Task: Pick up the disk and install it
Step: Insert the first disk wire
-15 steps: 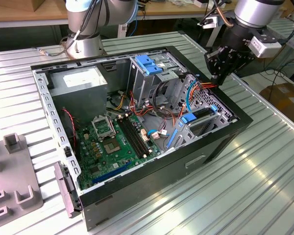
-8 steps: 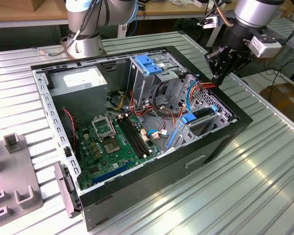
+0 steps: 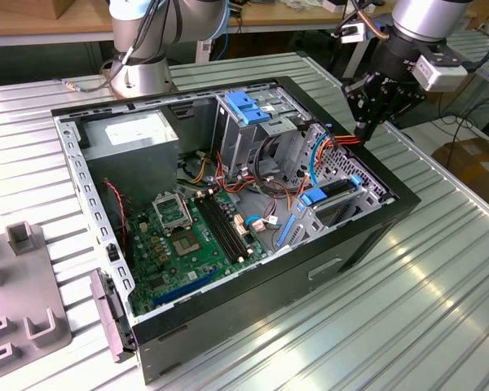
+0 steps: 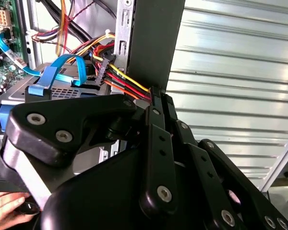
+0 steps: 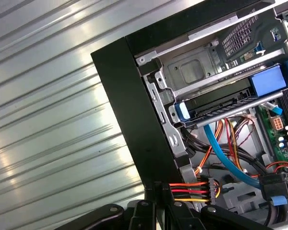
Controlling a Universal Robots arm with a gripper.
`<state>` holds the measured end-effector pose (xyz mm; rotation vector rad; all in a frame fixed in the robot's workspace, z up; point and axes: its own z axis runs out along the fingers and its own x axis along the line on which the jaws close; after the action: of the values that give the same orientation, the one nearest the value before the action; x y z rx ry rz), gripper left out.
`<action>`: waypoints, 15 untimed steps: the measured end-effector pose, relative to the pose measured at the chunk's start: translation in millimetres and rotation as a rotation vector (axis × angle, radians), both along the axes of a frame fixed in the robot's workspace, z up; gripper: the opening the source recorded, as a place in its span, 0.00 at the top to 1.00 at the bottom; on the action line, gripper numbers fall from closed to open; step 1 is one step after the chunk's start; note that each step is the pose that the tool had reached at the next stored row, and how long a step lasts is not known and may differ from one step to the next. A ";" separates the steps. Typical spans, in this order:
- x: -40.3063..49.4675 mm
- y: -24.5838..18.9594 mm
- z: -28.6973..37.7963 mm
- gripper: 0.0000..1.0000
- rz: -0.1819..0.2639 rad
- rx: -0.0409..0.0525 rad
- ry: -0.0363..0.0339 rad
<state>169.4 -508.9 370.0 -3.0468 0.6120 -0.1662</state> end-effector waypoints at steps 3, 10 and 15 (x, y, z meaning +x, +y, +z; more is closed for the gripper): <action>0.0 0.0 0.0 0.84 -0.009 -0.0004 0.0001; 0.0 0.0 0.0 0.84 -0.021 -0.0010 0.0000; 0.0 0.0 0.0 0.84 -0.028 -0.0014 0.0000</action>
<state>169.4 -508.9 370.0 -3.0406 0.6555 -0.1674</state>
